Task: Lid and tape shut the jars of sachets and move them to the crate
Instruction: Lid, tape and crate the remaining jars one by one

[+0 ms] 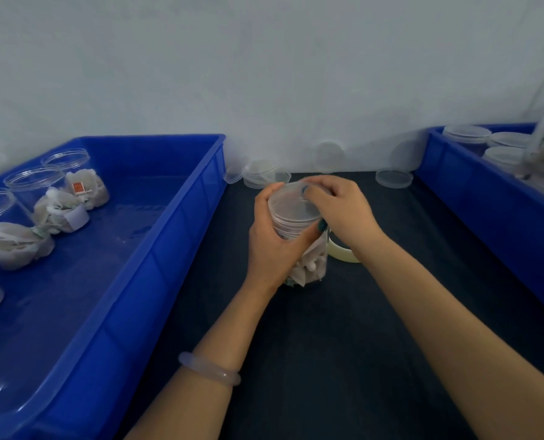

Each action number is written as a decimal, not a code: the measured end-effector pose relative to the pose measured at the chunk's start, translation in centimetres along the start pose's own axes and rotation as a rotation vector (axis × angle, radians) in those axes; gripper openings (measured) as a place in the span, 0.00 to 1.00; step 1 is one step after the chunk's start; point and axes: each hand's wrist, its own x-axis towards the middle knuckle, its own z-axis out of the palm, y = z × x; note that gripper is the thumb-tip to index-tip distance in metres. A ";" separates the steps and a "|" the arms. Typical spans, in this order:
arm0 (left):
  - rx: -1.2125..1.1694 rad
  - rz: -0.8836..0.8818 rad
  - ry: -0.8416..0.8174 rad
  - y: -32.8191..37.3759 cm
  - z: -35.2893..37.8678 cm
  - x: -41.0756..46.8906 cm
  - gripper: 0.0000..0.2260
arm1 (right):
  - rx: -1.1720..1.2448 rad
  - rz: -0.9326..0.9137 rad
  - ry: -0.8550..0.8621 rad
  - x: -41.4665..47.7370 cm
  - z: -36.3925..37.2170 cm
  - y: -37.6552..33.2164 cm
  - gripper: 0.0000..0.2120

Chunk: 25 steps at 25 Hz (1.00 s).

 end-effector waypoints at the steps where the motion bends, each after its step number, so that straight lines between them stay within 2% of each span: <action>1: 0.000 -0.002 0.000 0.0 0.0 0.0 0.36 | 0.051 -0.014 -0.040 -0.2 -0.2 0.2 0.11; 4: -0.006 -0.010 0.008 0.1 0.1 -0.2 0.36 | 0.280 -0.085 -0.140 -2.8 0.2 2.3 0.15; 7: -0.005 0.010 -0.001 0.1 0.0 -0.2 0.37 | 0.402 -0.226 -0.210 -5.1 1.4 5.0 0.34; 9: -0.009 0.029 -0.022 0.3 -0.2 -0.2 0.36 | 0.347 -0.214 -0.261 -5.3 1.6 6.3 0.47; 10: 0.002 0.044 -0.032 0.2 -0.3 -0.2 0.34 | 0.295 -0.184 -0.290 -5.0 1.4 6.8 0.50; 14: 0.055 0.024 -0.031 0.7 -0.4 -0.4 0.27 | 0.115 -0.100 -0.335 -4.1 1.5 8.5 0.52; 19: 0.213 -0.021 0.161 1.6 1.5 -1.5 0.27 | 0.102 -0.151 -0.267 -4.2 2.3 9.0 0.48; 21: 0.165 -0.061 0.168 1.9 1.6 -1.6 0.27 | 0.000 -0.184 -0.189 -4.7 2.3 8.6 0.47; 23: 0.104 -0.099 0.167 2.2 1.3 -1.5 0.27 | -0.167 -0.241 -0.038 -5.2 2.1 8.2 0.45; 25: 0.033 -0.137 0.207 2.5 1.2 -1.2 0.26 | -0.230 -0.256 0.096 -5.3 2.0 7.8 0.43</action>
